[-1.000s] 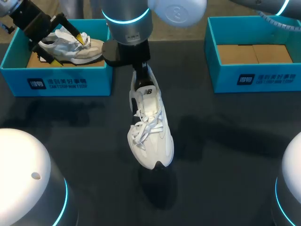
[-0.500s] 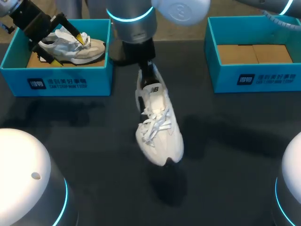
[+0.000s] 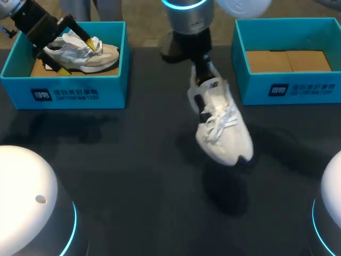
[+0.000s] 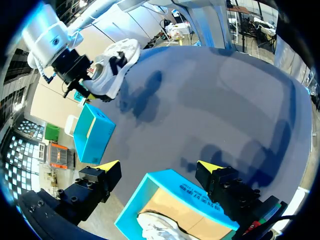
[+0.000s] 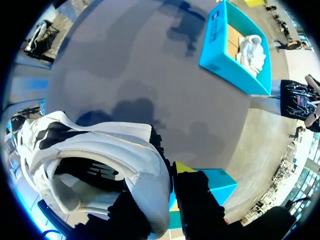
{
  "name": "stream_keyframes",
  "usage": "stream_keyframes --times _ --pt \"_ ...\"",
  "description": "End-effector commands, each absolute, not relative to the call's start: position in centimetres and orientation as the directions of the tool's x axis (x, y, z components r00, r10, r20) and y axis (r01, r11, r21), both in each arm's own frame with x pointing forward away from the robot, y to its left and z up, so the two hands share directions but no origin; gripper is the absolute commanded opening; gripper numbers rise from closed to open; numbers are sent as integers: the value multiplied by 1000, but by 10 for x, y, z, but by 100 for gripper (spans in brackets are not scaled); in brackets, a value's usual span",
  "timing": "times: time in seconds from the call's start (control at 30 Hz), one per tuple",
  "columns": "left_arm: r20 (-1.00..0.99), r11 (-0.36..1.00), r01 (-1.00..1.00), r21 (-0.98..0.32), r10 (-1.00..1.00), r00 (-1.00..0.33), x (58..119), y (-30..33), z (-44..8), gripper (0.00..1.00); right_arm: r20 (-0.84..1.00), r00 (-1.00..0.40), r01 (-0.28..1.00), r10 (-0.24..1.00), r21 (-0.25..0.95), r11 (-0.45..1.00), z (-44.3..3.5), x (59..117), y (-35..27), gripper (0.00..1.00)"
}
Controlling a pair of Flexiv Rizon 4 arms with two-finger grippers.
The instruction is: Take the shoe out of the shoebox, open the shoe tongue, remove and reinsert the insole, then place the shoe into the shoebox
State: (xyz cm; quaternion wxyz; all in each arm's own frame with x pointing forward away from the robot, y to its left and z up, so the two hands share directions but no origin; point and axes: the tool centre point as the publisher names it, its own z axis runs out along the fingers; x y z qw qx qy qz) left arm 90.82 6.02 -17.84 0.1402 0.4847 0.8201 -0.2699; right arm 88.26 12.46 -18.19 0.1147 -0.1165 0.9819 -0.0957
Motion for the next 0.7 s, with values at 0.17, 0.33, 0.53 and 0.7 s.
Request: stream_keyframes --times 0.17,0.33,0.53,0.7 --pt "-488 385 871 -306 721 -491 908 60 -178 100 -226 -947 -183 -227 -200 963 -158 905 75 0" --pt "-488 385 871 -306 721 -491 908 60 -178 100 -235 -947 -167 -217 -215 962 -151 917 61 0" --pt "-488 385 871 -306 721 -491 908 60 -178 100 -242 -951 -140 -193 -222 965 -150 922 56 0" --pt "-488 385 871 -306 721 -491 908 60 -178 100 -242 -951 -140 -193 -222 965 -150 922 56 0"
